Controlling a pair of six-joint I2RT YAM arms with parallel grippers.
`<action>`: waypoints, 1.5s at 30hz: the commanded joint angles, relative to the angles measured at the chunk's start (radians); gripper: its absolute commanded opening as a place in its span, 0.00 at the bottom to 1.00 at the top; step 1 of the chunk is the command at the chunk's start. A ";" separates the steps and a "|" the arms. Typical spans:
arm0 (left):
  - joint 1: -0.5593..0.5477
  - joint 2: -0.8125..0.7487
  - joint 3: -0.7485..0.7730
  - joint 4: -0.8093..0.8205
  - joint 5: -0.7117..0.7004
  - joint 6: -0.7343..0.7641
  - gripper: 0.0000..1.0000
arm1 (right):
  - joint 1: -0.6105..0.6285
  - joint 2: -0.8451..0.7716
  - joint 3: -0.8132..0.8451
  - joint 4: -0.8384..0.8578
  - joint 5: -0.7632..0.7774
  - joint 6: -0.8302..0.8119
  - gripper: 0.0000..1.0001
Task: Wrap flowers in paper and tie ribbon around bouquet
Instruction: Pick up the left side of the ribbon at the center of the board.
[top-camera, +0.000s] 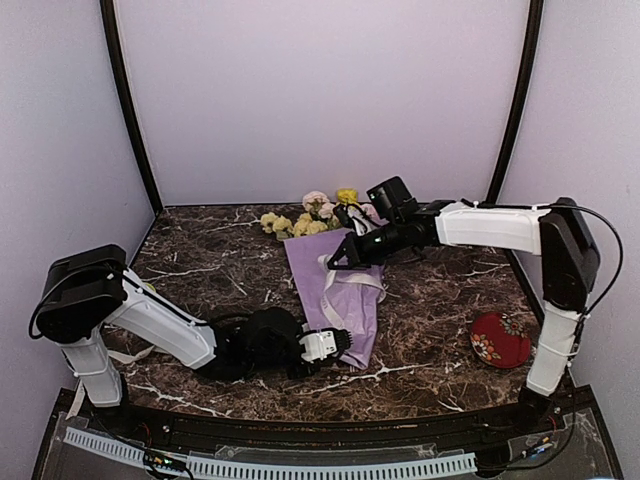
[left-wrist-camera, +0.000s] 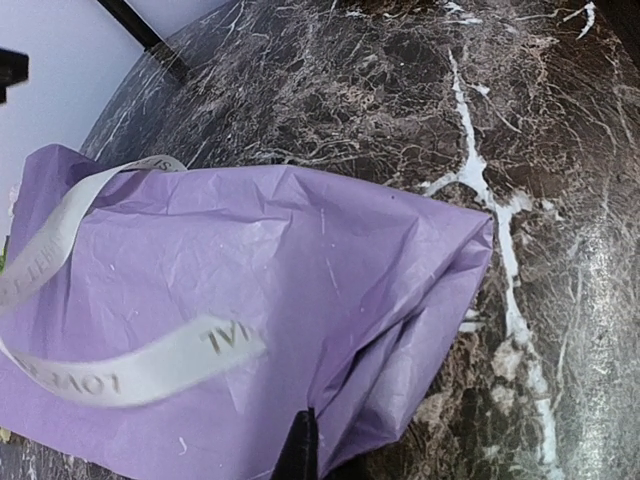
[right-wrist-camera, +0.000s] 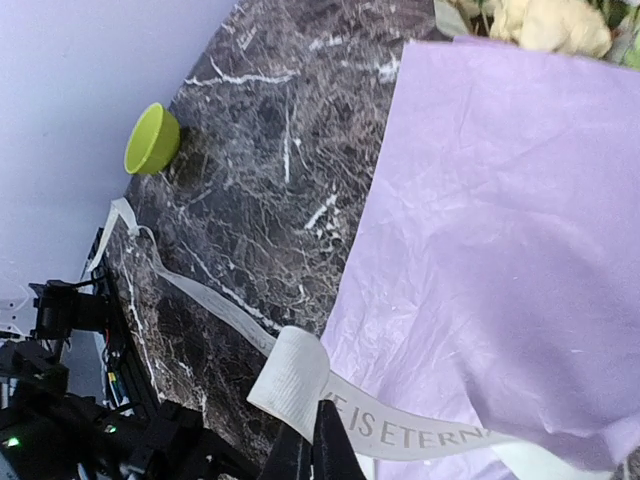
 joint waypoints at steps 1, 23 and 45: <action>0.012 -0.001 0.026 -0.044 0.049 -0.045 0.00 | 0.013 0.119 0.099 -0.123 0.020 0.015 0.00; 0.357 -0.350 0.170 -1.132 0.064 -1.008 0.64 | 0.018 0.236 0.173 -0.251 0.115 0.031 0.00; 0.448 -0.979 -0.214 -1.428 -0.527 -1.975 0.99 | 0.027 0.231 0.168 -0.235 0.109 0.010 0.00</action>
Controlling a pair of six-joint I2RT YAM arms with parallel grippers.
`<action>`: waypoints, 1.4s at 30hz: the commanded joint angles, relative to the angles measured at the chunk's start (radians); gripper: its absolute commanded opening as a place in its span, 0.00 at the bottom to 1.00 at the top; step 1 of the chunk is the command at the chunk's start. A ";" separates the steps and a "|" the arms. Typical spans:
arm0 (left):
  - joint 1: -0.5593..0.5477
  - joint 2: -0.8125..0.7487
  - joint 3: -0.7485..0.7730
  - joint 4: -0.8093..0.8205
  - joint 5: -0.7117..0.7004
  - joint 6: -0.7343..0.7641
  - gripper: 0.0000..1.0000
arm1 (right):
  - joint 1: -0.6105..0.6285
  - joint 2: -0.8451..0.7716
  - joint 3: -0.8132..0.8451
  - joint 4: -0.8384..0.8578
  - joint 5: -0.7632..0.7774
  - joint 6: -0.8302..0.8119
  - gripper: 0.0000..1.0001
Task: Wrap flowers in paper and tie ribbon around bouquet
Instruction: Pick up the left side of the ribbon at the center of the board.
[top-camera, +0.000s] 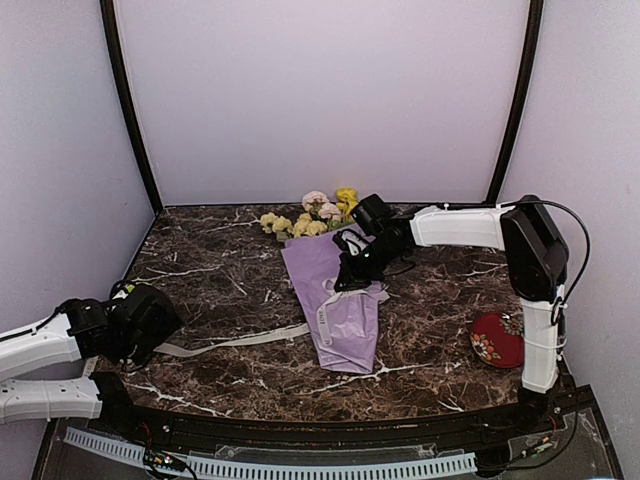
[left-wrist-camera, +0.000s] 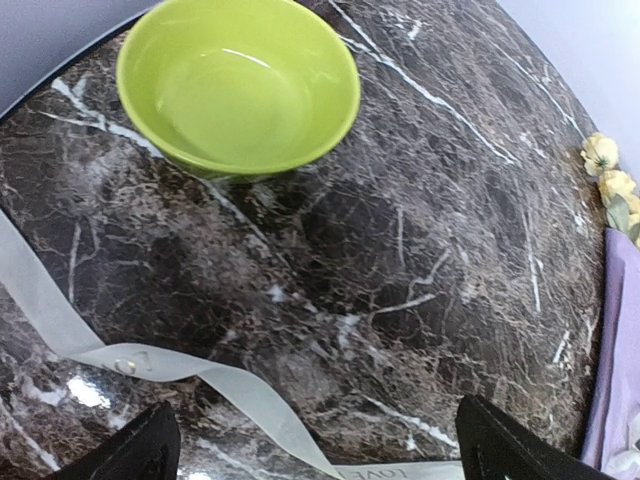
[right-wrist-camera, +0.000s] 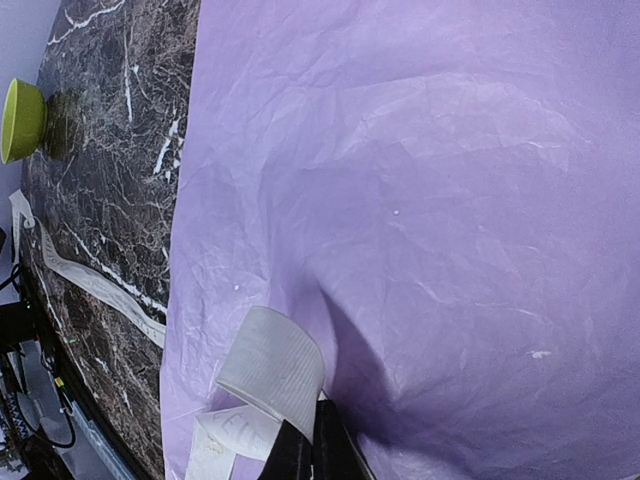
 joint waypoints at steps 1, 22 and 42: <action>0.015 0.086 0.051 -0.112 -0.081 -0.085 0.99 | 0.008 0.006 0.017 0.008 0.002 -0.012 0.00; 0.305 0.422 0.071 -0.007 0.252 -0.045 0.76 | 0.021 -0.001 0.011 0.016 0.012 -0.008 0.00; 0.183 0.476 0.259 -0.028 0.053 0.063 0.00 | 0.021 0.001 0.009 0.035 -0.062 0.006 0.00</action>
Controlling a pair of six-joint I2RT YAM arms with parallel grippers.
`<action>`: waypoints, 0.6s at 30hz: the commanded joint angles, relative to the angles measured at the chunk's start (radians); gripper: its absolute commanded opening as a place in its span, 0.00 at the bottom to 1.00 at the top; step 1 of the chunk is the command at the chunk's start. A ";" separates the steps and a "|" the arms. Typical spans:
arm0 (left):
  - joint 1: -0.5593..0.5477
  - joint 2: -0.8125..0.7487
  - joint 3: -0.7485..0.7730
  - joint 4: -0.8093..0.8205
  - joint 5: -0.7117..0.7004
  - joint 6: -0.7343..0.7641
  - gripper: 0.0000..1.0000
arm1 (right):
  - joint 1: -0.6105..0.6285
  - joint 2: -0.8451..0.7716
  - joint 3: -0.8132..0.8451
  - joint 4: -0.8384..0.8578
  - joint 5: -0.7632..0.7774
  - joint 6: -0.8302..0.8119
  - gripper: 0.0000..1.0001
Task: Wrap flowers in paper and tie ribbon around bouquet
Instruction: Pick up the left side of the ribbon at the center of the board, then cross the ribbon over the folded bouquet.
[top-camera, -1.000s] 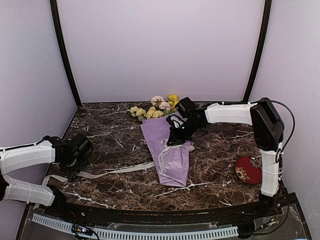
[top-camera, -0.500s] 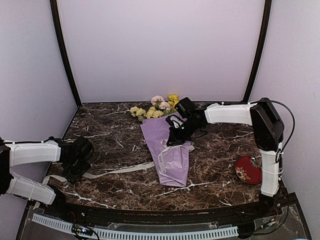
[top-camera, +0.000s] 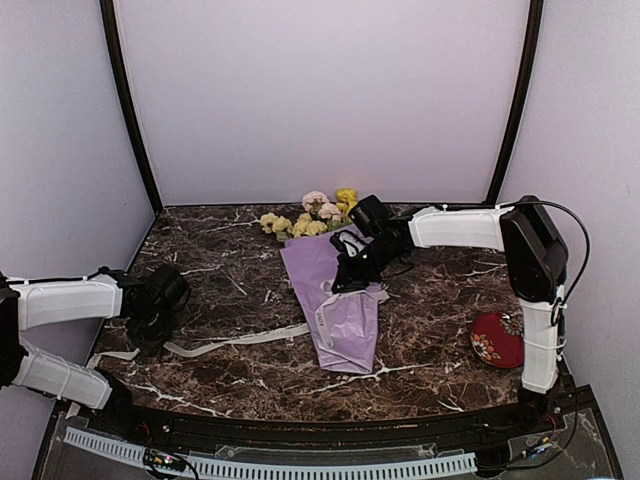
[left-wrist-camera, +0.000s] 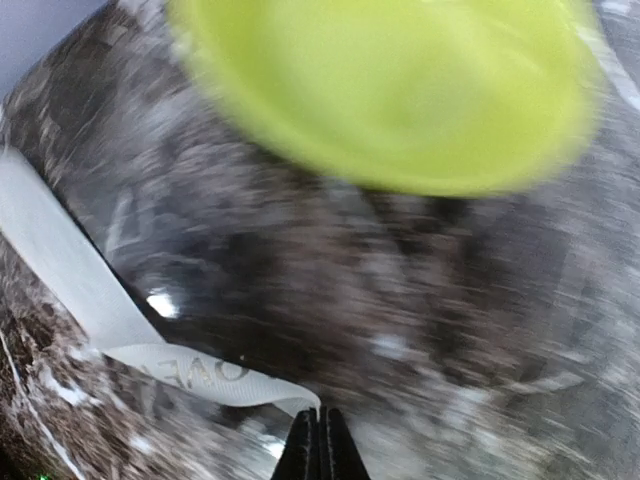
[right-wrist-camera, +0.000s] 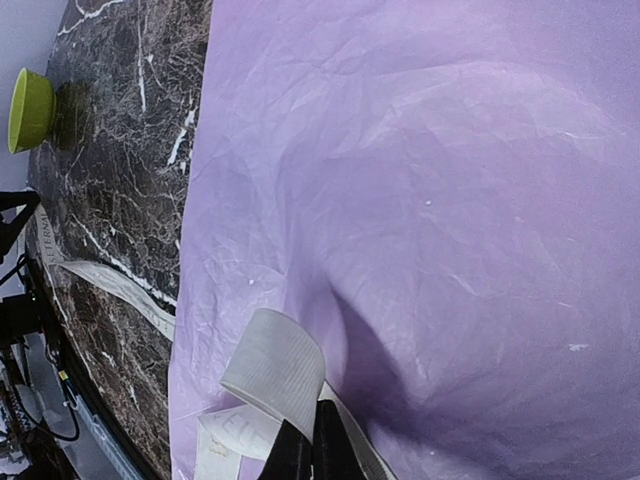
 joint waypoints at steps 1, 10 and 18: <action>-0.159 0.016 0.208 -0.055 -0.184 0.090 0.00 | 0.006 0.004 0.011 0.041 -0.075 0.012 0.00; -0.275 0.104 0.360 0.756 -0.156 0.820 0.00 | -0.043 0.060 0.204 -0.010 -0.091 0.002 0.00; -0.324 0.298 0.552 1.094 0.261 1.139 0.00 | -0.088 0.076 0.294 0.055 -0.162 0.082 0.00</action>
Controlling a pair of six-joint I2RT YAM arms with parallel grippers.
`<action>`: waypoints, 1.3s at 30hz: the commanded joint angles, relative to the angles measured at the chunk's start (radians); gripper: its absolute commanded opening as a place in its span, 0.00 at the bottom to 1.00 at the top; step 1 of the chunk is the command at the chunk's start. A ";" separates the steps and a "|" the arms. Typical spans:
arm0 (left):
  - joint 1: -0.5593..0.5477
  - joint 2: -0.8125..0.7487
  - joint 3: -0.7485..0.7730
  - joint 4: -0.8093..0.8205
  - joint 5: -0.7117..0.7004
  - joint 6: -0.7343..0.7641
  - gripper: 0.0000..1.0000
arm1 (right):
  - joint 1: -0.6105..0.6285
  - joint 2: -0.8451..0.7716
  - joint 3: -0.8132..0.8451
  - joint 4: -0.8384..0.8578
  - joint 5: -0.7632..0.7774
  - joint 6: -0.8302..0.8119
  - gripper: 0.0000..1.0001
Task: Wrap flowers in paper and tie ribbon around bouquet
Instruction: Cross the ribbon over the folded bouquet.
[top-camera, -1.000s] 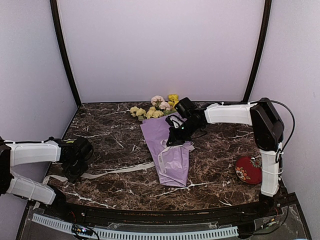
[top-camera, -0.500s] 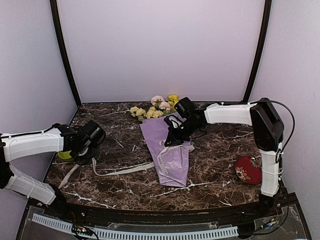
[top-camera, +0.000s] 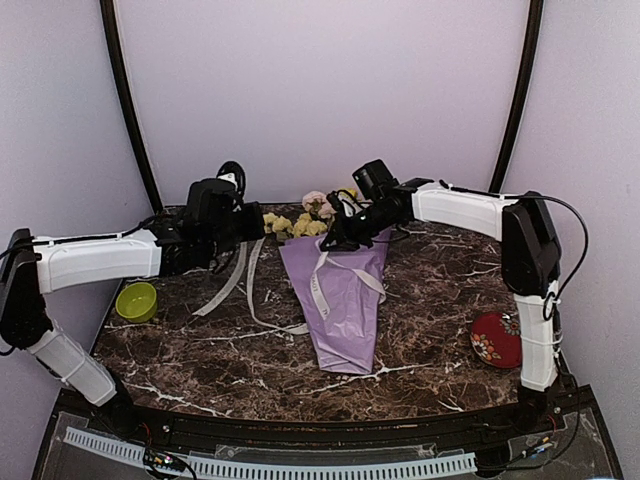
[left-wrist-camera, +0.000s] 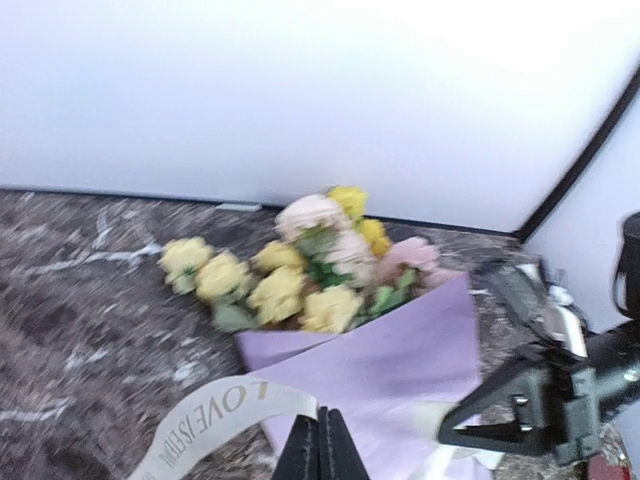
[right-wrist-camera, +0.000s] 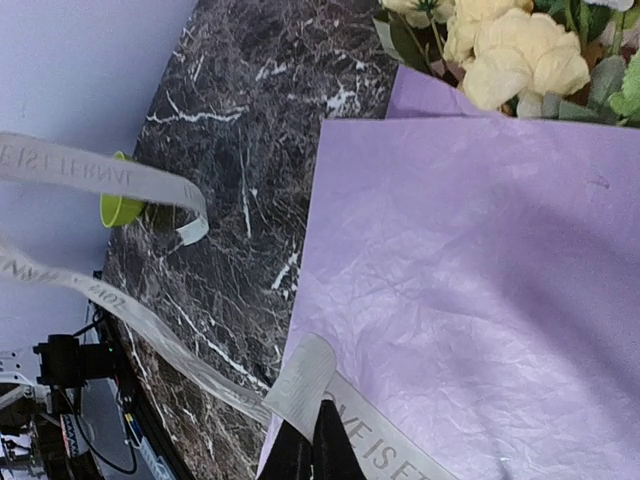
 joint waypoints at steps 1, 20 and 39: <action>-0.062 0.053 0.070 0.296 0.299 0.243 0.00 | -0.025 0.011 0.035 0.066 -0.060 0.077 0.00; -0.106 0.258 0.126 0.410 0.373 0.206 0.00 | -0.053 -0.164 -0.200 0.098 -0.017 0.059 0.42; -0.108 0.242 0.120 0.438 0.364 0.167 0.00 | 0.001 -0.221 -0.356 0.513 -0.187 0.186 0.61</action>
